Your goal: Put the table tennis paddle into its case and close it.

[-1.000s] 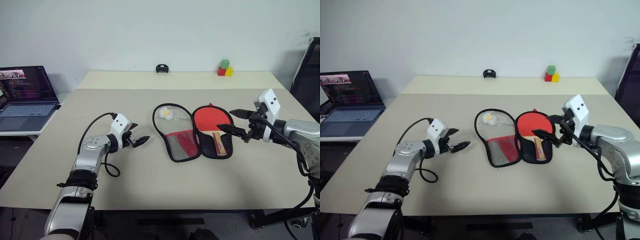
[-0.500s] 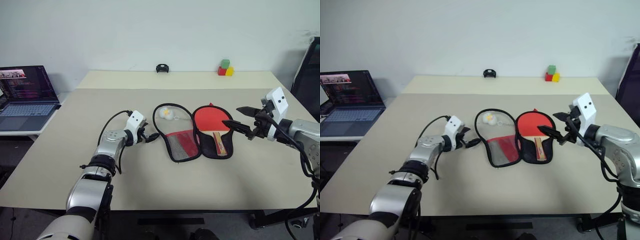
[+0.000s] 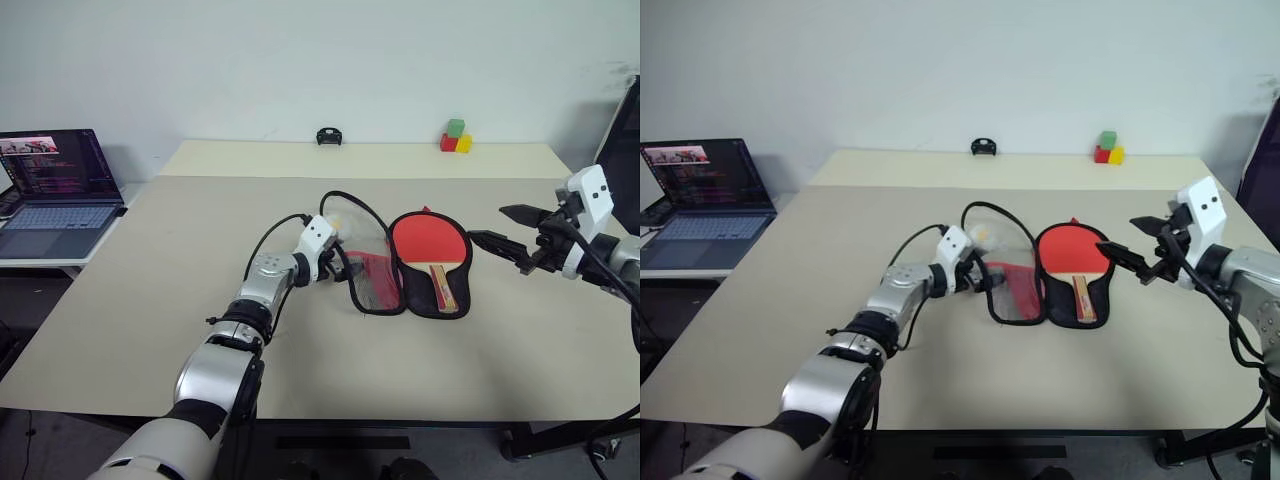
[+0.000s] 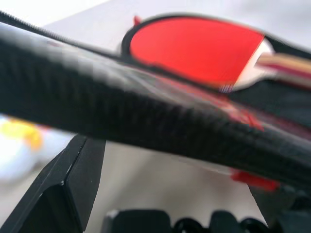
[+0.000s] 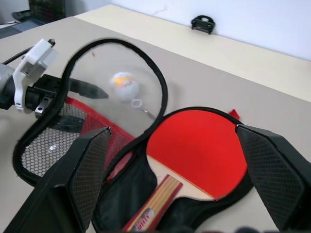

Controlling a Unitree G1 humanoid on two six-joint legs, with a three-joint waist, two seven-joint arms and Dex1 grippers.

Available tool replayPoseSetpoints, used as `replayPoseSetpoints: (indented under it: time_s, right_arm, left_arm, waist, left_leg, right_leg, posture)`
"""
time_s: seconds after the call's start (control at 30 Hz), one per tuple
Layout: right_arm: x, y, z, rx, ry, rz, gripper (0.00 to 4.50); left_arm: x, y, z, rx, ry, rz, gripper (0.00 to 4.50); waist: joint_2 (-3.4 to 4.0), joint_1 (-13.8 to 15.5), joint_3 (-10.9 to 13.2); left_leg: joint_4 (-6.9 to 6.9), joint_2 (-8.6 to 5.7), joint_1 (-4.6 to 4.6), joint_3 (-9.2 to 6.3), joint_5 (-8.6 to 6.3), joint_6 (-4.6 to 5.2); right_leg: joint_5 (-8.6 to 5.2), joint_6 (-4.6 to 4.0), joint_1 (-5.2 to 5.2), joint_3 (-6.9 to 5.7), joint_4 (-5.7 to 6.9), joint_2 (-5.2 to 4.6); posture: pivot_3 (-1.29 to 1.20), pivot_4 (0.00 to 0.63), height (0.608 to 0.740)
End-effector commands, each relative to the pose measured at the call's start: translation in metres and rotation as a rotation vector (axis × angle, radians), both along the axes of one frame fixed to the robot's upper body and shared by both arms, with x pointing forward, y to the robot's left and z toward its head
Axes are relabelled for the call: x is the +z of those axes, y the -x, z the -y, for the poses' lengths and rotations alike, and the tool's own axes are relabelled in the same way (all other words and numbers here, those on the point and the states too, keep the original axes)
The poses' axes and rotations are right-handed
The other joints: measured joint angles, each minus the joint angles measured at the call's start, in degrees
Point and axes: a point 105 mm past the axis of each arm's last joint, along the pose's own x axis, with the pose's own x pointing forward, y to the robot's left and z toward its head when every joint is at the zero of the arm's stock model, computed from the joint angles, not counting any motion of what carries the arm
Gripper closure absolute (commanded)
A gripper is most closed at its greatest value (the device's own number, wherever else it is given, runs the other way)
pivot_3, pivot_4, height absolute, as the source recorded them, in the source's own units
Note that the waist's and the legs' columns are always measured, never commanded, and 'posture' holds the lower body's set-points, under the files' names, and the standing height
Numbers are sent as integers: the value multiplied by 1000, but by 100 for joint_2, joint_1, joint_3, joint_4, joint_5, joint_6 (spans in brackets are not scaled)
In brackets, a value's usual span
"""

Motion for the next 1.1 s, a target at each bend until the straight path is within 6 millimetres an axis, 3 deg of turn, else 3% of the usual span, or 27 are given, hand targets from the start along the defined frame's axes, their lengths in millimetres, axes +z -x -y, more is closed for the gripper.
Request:
replayPoseSetpoints:
  time_s: [0.03, 0.27, 0.4, 0.7, 0.87, 1.1]
  right_arm:
    - [17, 9, 4, -7, 15, 64, 13]
    - [21, 12, 9, -30, 20, 70, 13]
    - [22, 15, 14, -56, 18, 73, 13]
    - [21, 15, 20, -95, 13, 74, 13]
    - [2, 6, 35, -196, 19, 14, 13]
    - [-30, -3, 37, -230, -3, -87, 13]
  left_arm:
    - [25, -3, 16, -24, 41, 66, 0]
    - [37, -1, 40, -60, 71, 84, 0]
    - [44, 3, 64, -91, 80, 89, 0]
    - [43, 5, 84, -79, 70, 90, 0]
    - [44, 4, 72, -95, 76, 100, 0]
    - [35, 9, 16, -163, 93, 100, 0]
  waist:
    - [0, 2, 0]
    - [-2, 4, 2]
    - [-6, 57, 4]
    - [-6, 59, 4]
    - [-6, 60, 4]
    - [-2, 13, 1]
  left_leg:
    - [0, 0, 0, 0, 0, 0]
    - [0, 0, 1, 3, 0, 0]
    - [0, -1, -1, 4, 0, 0]
    - [-1, 0, 5, 15, 0, 1]
    - [-1, 0, 5, 16, 1, 1]
    - [-3, 5, 15, 26, 1, 1]
  right_leg:
    - [0, 0, 0, 0, 0, 0]
    - [0, 0, 0, -1, 0, 1]
    - [0, 0, 0, -2, -1, 1]
    - [0, 0, 0, -1, 3, 4]
    - [0, 0, 0, 0, 3, 3]
    - [0, 0, -2, 5, 13, 5]
  posture:
    - [0, 150, 740]
    - [0, 150, 740]
    - [0, 150, 740]
    - [0, 150, 740]
    - [0, 150, 740]
    - [0, 150, 740]
